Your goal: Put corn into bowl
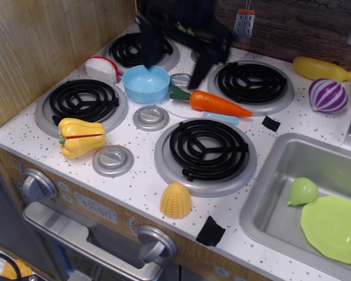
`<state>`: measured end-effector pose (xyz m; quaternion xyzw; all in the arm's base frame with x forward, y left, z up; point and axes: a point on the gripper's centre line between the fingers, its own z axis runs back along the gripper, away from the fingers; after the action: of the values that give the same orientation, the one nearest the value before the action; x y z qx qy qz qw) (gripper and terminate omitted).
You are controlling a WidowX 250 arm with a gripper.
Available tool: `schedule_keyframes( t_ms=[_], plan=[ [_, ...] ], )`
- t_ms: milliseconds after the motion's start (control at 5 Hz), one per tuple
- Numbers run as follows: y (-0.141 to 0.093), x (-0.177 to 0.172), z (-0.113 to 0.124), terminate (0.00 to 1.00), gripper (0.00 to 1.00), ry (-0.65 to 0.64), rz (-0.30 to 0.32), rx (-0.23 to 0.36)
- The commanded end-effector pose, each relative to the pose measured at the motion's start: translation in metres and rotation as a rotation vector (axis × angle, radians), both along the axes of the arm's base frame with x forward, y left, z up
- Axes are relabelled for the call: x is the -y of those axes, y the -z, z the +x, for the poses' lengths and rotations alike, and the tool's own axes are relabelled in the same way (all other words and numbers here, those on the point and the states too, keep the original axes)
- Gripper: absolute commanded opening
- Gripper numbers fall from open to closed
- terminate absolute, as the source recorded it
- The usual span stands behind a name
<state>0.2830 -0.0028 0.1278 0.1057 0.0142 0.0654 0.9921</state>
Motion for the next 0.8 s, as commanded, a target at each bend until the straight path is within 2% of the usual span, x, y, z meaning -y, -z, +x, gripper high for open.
schedule_keyframes(
  t_ms=[0, 200, 400, 600],
  plan=[
    [0.002, 0.03, -0.019, 0.0, 1.0, -0.031, 0.008, 0.112],
    [0.024, 0.039, -0.036, 0.0, 1.0, -0.045, 0.025, 0.163],
    [0.047, 0.037, -0.042, 0.0, 1.0, -0.04, 0.037, 0.23],
    [0.076, 0.034, -0.042, 0.0, 1.0, -0.093, 0.022, 0.289]
  ],
)
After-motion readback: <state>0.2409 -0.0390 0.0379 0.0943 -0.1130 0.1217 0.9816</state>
